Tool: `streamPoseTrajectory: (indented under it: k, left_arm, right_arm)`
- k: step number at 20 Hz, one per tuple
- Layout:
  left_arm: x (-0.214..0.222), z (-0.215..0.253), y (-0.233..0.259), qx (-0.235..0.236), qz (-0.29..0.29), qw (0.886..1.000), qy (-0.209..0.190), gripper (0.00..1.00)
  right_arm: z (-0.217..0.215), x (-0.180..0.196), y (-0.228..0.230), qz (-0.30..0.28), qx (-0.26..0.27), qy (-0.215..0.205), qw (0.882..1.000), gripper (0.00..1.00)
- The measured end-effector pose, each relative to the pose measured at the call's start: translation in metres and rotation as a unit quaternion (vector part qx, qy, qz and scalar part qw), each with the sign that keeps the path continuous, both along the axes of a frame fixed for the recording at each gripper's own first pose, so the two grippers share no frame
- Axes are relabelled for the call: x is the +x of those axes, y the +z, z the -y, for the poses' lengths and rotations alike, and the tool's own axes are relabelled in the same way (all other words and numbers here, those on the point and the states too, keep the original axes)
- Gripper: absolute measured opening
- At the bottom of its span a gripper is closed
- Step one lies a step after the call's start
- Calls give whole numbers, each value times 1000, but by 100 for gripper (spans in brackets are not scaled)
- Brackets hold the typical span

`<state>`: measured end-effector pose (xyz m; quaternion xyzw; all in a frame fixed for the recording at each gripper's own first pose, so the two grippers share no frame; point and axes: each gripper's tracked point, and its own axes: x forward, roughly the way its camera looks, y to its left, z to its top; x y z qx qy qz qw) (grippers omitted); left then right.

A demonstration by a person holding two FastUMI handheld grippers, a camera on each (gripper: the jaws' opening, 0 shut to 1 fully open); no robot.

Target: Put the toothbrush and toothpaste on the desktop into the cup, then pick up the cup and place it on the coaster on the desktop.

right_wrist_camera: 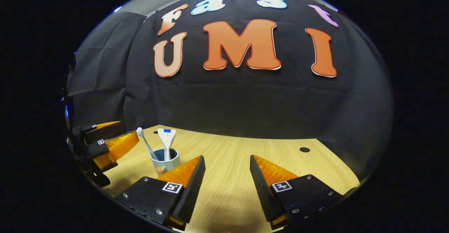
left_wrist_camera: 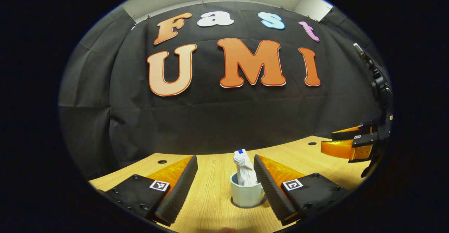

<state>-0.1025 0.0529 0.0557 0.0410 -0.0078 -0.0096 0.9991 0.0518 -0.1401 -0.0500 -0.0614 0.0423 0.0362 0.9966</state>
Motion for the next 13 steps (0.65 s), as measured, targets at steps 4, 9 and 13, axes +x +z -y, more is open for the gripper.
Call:
streamPoseTrajectory:
  k: [4, 9, 13]
  left_arm:
    - [-7, -2, 10, -1, 17, 1000, 14, 100]
    - [-12, -4, 22, 1, 36, 999, 26, 100]
    - [-12, -3, 26, 3, 42, 999, 26, 100]
  right_arm:
    - [11, 2, 7, 25, -18, -11, 999, 77]
    - [13, -1, 14, 46, -26, -18, 998, 77]
    - [16, 0, 17, 56, -28, -25, 998, 77]
